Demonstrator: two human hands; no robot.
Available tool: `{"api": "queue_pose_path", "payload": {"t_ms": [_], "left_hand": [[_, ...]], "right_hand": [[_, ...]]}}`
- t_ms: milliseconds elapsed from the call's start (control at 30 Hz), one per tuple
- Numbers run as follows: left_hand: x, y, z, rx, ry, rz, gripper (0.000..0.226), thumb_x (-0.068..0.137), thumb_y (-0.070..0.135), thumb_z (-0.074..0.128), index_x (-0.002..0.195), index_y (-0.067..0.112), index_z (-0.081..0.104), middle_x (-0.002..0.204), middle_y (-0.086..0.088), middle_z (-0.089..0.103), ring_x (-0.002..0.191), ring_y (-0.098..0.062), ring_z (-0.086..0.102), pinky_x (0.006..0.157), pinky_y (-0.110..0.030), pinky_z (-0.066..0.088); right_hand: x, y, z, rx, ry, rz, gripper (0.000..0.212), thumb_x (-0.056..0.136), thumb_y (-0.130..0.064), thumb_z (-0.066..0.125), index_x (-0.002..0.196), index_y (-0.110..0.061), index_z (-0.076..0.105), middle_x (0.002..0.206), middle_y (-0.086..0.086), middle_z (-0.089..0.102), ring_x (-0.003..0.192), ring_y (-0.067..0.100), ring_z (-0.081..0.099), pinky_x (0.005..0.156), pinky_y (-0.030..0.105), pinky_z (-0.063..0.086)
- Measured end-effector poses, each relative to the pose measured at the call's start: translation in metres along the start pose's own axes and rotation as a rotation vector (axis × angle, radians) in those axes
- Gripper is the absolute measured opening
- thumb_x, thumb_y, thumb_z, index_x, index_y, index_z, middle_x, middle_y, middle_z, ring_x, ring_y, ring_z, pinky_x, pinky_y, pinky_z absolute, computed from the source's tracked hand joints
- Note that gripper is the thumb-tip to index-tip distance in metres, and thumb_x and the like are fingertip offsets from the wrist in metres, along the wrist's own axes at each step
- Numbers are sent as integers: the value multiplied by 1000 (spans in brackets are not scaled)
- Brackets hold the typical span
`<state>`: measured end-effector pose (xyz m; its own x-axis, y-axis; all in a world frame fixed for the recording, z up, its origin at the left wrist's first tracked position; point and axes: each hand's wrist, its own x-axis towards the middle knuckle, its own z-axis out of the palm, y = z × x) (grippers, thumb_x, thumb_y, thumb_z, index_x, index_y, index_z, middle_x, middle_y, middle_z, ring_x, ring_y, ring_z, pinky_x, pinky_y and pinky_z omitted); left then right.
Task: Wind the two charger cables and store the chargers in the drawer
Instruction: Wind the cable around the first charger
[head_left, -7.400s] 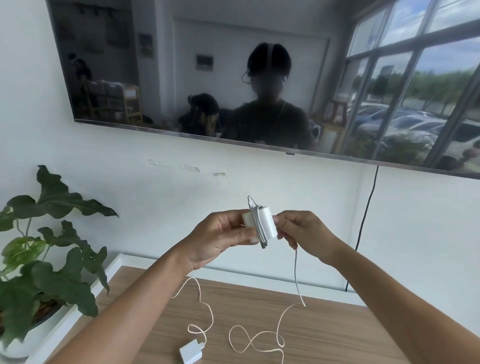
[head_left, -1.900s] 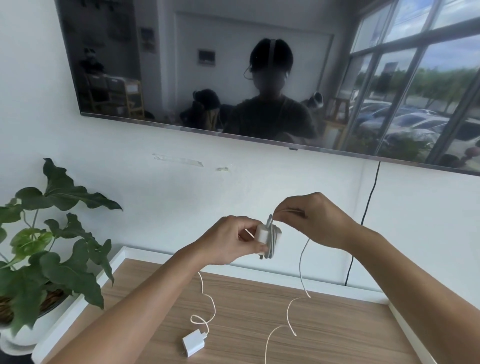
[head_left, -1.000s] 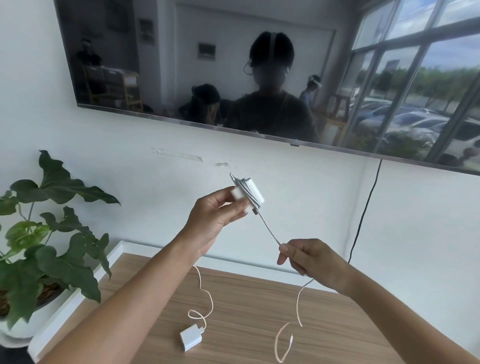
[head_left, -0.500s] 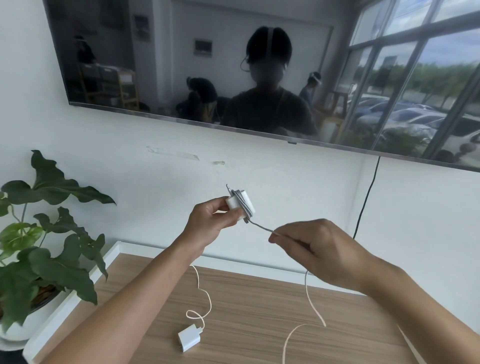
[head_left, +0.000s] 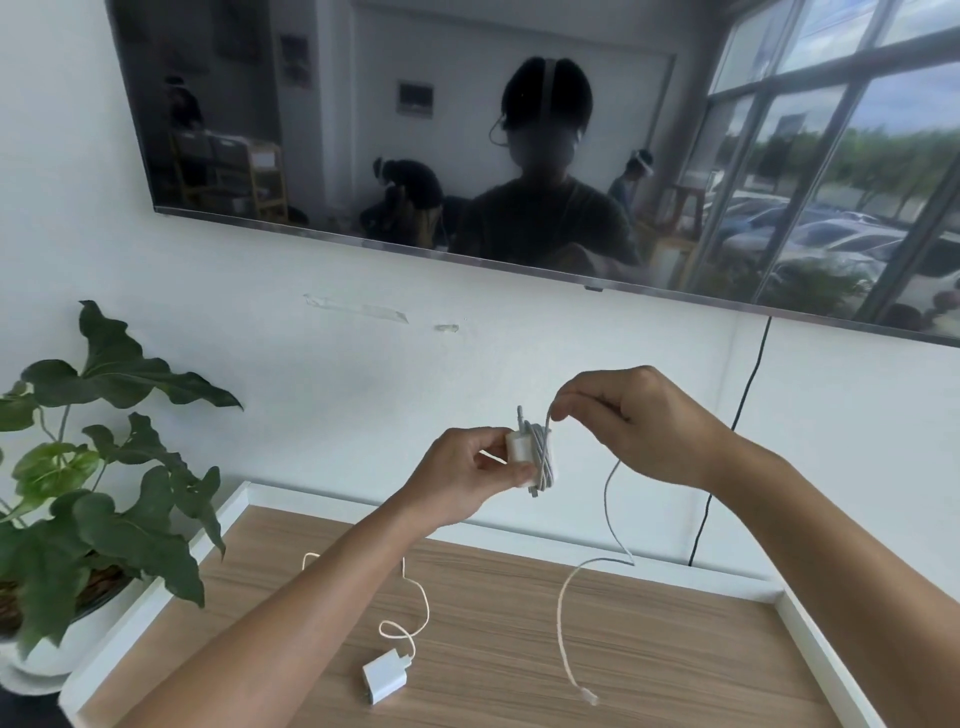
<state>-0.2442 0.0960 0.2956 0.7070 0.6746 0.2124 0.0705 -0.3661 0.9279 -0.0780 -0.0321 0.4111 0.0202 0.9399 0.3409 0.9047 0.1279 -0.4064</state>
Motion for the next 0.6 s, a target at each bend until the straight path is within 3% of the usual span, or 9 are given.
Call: {"api": "queue_pose_path", "payload": {"t_ms": [67,133,267,333,400,467,600], "left_hand": [[-3,4,2,0,-40,15,25,89,25,80,113,29,78,92,10,80,65,2,63,62,-18,40],[-5,8,3,-12,-107,34,28,89,27,80,115,35,77,96,6,80,67,-3,61,66,-27,39],[-8,8,0,-95,-208,56,32,89,31,81,121,32,75,106,0,82,99,-25,76,98,-46,52],[-9,7,-3,-141,-232,56,34,88,28,81,121,24,75,109,-4,81,103,-23,76,108,-51,50],[-11,6,-3,-199,-297,56,32,89,23,81,120,17,75,110,-6,80,100,-18,74,106,-45,53],[-13,8,-3,-254,-345,54,25,91,12,77,117,15,76,106,-3,78,96,-15,74,98,-33,53],[-13,16,-6,-390,-351,97,28,92,-2,72,117,10,74,103,-4,77,96,-19,72,94,-31,55]], "right_hand": [[4,2,0,28,-9,50,25,104,-20,54,92,-21,77,52,-23,56,50,9,41,51,13,37],[7,5,-1,45,-9,84,26,104,-22,54,90,-22,76,54,-18,56,52,11,41,50,16,38],[11,22,-2,117,-37,153,26,103,-27,56,86,-27,75,63,1,49,53,12,39,51,19,38],[12,35,-2,147,-57,182,19,99,-32,64,84,-28,76,65,6,50,57,12,43,56,23,39],[11,46,0,221,-50,222,15,88,-37,77,83,-23,76,69,15,48,62,13,43,60,25,39],[8,58,3,353,-46,277,25,76,-39,84,80,-17,72,68,13,43,59,17,38,54,24,34],[-6,80,22,623,-12,366,33,79,-39,76,80,-9,62,58,0,44,52,15,30,47,23,26]]}}
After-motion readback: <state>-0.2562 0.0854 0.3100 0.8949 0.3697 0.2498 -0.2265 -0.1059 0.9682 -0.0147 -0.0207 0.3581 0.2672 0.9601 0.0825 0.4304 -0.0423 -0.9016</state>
